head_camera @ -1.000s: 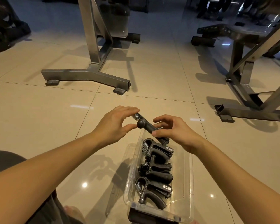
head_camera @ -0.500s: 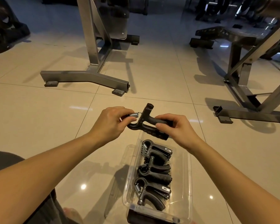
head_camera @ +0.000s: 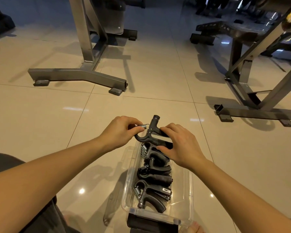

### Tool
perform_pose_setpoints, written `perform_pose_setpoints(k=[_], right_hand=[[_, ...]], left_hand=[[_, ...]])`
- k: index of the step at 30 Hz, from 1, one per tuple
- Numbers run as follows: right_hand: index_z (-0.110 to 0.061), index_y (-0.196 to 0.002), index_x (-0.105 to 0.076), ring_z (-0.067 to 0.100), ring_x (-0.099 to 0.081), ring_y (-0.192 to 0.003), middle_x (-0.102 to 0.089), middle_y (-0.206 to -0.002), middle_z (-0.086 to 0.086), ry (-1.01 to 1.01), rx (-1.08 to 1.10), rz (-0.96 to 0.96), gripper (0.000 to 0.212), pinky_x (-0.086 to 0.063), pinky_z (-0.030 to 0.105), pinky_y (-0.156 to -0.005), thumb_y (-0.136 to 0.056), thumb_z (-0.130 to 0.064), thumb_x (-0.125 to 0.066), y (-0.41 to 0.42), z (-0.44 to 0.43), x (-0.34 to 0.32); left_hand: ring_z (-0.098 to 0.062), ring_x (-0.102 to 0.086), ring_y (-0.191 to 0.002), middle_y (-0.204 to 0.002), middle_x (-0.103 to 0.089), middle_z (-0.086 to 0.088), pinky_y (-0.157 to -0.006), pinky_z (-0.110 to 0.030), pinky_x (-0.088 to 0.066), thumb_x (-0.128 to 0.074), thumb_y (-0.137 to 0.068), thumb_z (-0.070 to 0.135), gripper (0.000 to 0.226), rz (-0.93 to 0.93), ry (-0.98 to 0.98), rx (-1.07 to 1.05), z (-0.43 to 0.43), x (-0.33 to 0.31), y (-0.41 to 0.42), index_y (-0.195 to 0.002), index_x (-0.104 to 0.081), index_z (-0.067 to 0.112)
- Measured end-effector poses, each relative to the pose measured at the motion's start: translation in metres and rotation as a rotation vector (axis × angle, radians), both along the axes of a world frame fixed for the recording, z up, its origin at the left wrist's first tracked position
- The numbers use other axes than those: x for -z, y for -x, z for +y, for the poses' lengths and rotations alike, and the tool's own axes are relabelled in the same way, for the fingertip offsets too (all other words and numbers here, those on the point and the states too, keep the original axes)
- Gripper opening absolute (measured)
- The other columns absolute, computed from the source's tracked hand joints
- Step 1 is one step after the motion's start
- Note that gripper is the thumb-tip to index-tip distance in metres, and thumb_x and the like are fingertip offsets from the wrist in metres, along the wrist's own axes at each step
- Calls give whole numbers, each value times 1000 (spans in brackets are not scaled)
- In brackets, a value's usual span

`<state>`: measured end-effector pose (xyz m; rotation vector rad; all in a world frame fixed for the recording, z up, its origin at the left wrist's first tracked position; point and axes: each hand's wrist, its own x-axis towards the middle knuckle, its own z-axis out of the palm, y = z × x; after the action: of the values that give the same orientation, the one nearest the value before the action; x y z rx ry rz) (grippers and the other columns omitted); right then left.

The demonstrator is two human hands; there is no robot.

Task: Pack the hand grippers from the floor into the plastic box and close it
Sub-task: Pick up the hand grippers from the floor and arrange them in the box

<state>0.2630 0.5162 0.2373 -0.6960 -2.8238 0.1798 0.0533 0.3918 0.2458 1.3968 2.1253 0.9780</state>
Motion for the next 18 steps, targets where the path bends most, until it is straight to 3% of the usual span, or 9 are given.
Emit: perform_pose_setpoints(k=[3,7,11,18], right_hand=[[-26,-136,-57,15,-56,-106,-58,-117,-10,87,40,-73,59,-51,35,-84,-85,-55,-67,-14,-2,15],[-26,-134,-58,15,-56,-107,-58,-115,-10,166,61,-271,59,-50,32,-81,-84,-57,-66,-30,-7,46],[-21,-129,-61,19,-58,-106,-59,-116,-5,205,45,-418,58,-54,37,-86,-84,-57,-68,-34,-13,77],[-17,-137,-56,24,-57,-114,-57,-124,0,257,5,-492,62,-53,41,-92,-86,-49,-71,-18,-8,112]], left_hand=[[-10,-60,-107,-122,-66,7,-94,-34,-50,-65,-88,58,60,210,149,102,-1,16,-2,-139,-56,27],[-22,-29,-146,-163,-28,-1,-116,-35,-29,-71,-73,72,113,483,471,383,-7,45,-6,-159,-22,16],[-23,-14,-152,-169,-8,-3,-122,-38,-19,-78,-65,70,131,562,622,546,-13,63,-6,-161,-8,15],[-21,-8,-154,-169,4,3,-123,-38,-13,-78,-63,72,137,518,604,557,-20,77,4,-161,1,19]])
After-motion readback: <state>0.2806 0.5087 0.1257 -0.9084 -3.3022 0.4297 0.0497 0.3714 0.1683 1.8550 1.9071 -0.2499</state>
